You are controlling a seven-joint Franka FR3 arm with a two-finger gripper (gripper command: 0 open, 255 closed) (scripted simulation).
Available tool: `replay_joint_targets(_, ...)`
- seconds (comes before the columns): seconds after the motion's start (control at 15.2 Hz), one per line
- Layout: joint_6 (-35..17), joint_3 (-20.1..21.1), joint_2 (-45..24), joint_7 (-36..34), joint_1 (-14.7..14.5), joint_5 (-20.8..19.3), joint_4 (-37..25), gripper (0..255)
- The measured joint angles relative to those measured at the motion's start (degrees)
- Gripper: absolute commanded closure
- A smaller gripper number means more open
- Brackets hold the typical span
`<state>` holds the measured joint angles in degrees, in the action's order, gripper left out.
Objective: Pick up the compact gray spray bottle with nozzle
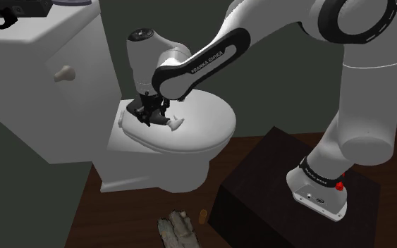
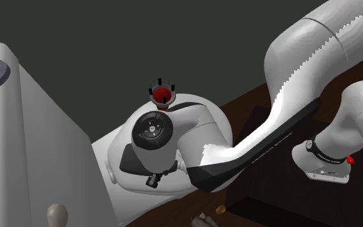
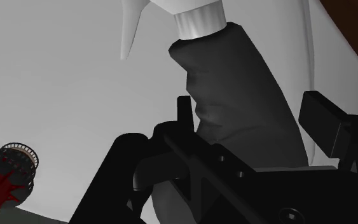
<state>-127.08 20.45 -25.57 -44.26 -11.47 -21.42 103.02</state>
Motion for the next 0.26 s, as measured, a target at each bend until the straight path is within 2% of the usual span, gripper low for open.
replay_joint_targets(0.26,1.93,0.42,1.42,0.84,0.31,0.9,-0.67,255)
